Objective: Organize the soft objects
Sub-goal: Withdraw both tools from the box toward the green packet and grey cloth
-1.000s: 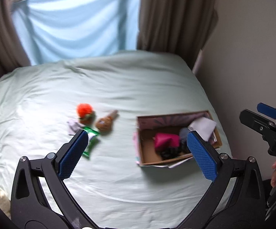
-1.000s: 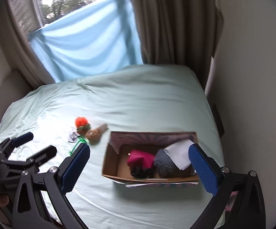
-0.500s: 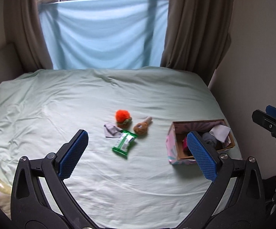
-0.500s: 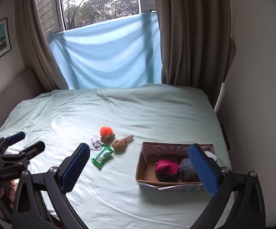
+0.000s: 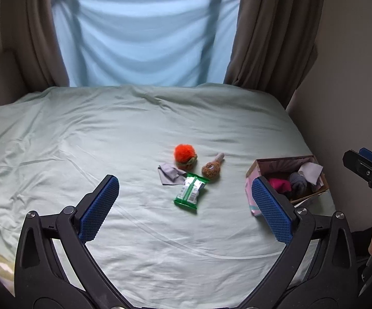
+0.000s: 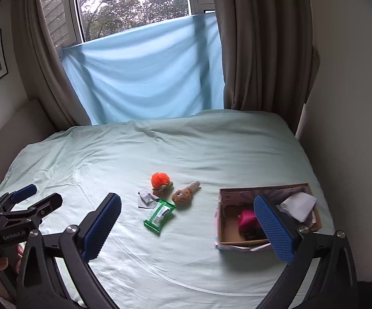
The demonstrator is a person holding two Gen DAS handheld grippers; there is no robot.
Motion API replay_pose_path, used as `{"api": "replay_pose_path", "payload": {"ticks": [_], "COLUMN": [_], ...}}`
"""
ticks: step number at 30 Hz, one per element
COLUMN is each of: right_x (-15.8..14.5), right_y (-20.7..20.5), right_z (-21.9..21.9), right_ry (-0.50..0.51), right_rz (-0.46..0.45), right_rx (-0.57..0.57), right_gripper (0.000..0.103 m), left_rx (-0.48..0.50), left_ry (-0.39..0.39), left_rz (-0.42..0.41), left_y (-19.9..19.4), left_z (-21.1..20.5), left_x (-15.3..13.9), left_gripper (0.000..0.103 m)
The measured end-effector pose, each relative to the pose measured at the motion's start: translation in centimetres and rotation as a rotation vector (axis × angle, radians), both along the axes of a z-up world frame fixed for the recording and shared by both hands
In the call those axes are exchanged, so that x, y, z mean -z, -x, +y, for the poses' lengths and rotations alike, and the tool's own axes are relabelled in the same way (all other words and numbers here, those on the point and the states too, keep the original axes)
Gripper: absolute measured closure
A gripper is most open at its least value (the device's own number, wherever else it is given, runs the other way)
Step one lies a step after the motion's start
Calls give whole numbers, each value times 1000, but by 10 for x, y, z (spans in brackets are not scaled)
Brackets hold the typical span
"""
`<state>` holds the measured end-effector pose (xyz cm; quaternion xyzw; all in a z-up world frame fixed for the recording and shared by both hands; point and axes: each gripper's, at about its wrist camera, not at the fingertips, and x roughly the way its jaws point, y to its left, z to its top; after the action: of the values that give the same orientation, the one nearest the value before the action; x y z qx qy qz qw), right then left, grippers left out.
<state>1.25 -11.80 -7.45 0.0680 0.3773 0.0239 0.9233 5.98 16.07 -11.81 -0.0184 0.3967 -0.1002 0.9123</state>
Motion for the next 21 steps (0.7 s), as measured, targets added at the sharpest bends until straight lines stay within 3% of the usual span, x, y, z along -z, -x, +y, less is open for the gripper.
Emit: {"api": "replay_pose_path", "payload": {"ticks": [10, 21], "right_x": [72, 212], "right_y": [-46, -98], "right_z": [60, 107], "right_ry": [9, 11], "right_rz": [48, 149], "right_rx": [96, 150], "right_gripper": [0, 0], "left_rx": [135, 306], "left_ry": [-7, -28], "left_rz": [51, 96], "left_y": [-77, -178], "left_z": [38, 32], "left_x": [77, 220], "left_gripper": [0, 0]}}
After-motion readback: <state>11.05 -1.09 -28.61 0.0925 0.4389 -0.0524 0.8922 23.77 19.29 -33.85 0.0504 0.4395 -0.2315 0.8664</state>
